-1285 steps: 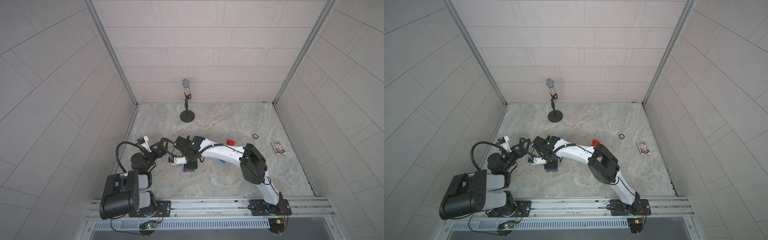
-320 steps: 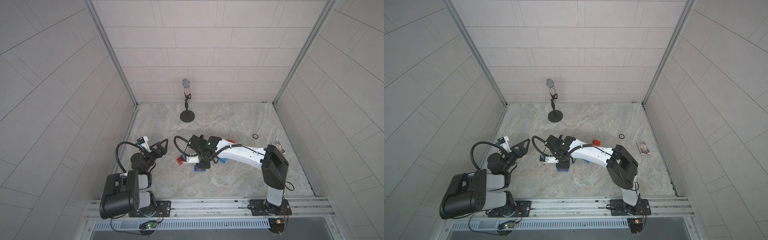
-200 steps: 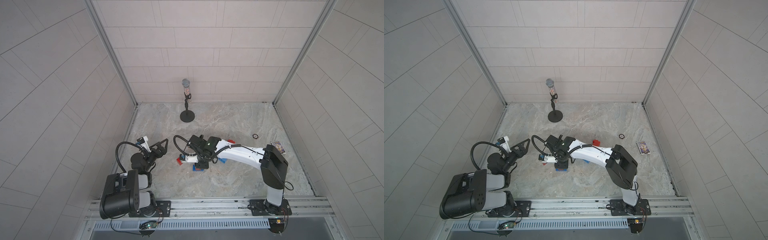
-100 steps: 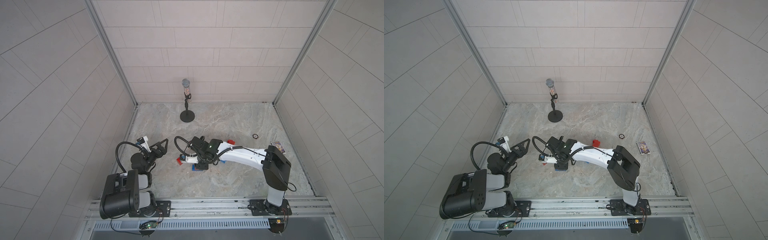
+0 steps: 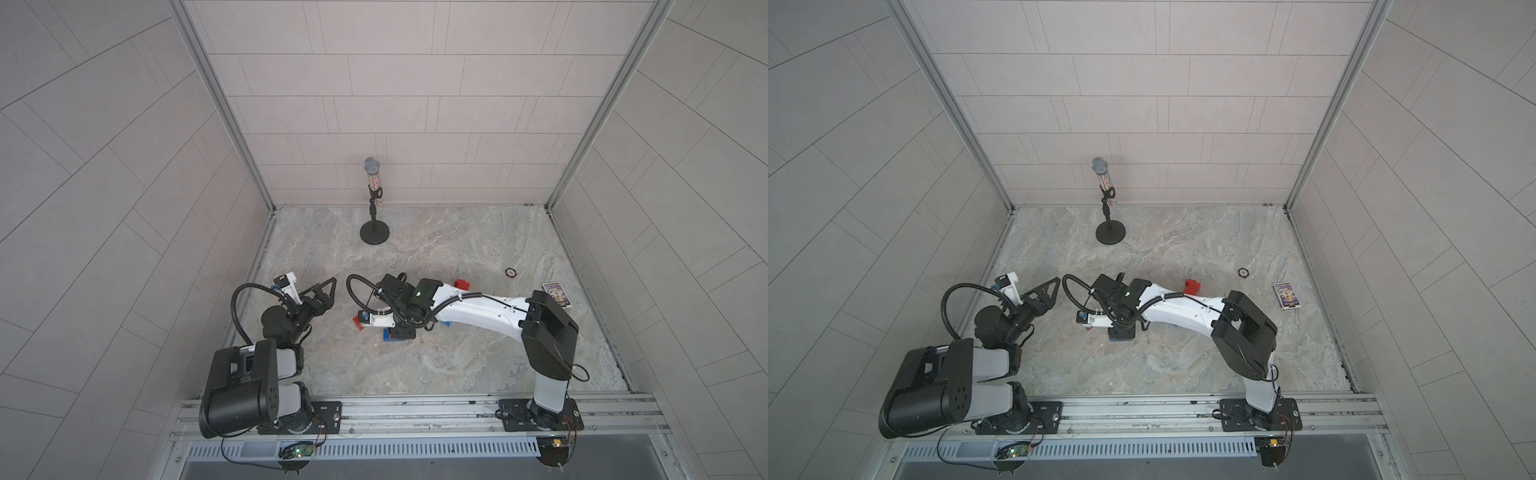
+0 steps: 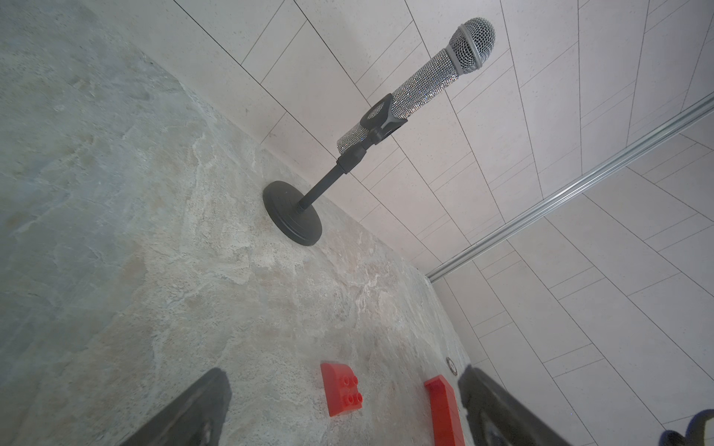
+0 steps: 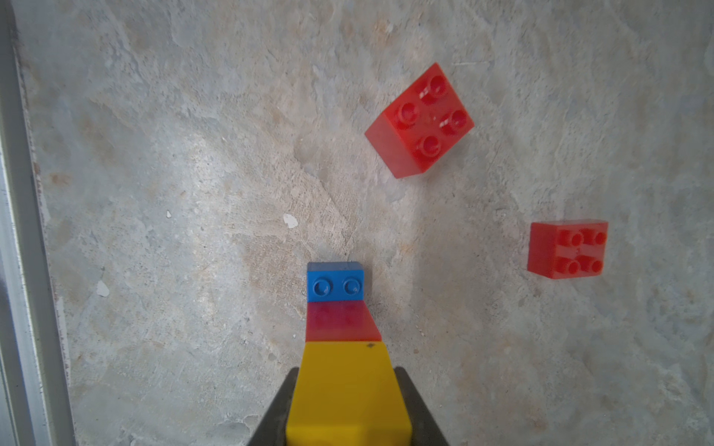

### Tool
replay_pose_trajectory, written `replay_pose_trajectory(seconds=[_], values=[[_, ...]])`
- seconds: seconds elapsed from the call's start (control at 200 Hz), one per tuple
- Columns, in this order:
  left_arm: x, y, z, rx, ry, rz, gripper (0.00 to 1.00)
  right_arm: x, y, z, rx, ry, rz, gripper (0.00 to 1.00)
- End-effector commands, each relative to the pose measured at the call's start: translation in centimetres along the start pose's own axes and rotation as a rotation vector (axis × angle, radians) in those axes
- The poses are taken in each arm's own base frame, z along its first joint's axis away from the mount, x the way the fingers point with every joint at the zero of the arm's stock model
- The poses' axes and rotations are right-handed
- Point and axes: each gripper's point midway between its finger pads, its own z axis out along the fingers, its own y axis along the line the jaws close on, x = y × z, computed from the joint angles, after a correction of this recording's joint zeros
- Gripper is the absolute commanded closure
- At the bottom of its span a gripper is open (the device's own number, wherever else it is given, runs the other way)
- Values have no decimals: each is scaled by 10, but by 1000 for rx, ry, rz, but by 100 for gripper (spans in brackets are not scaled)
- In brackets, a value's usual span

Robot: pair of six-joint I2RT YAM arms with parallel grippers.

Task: Assemble the number 1 with lego
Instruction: Assemble the lego brick with the lego brick.

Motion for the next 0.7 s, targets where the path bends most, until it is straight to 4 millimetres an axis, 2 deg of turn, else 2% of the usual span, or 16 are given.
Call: replay_pose_trajectory(seconds=[0.0,0.075,0.18,0.265,0.42,0.47,0.495,0.535,0.6,0.695], values=[[-11,-9,2,37,-29,36,0,111,34,54,-135,435,-29,100],[-11,-9,2,37,-30,36,0,105,31,52,-122,414,1,100],[-11,-10,2,38,-28,36,0,88,25,41,-94,341,43,87],[-11,-10,2,38,-28,35,0,71,20,26,-77,273,61,78],[-10,-9,1,38,-28,34,0,41,2,-3,-10,167,82,71],[-11,-10,1,37,-31,37,0,33,-2,-13,3,131,86,65],[-10,-10,1,37,-30,37,0,29,-3,-18,10,113,85,59],[-10,-9,1,37,-30,37,0,25,-6,-24,22,93,85,52],[-10,-10,1,37,-30,36,0,19,-9,-33,36,72,85,47],[-11,-10,1,38,-31,39,0,15,-11,-41,44,58,82,45]])
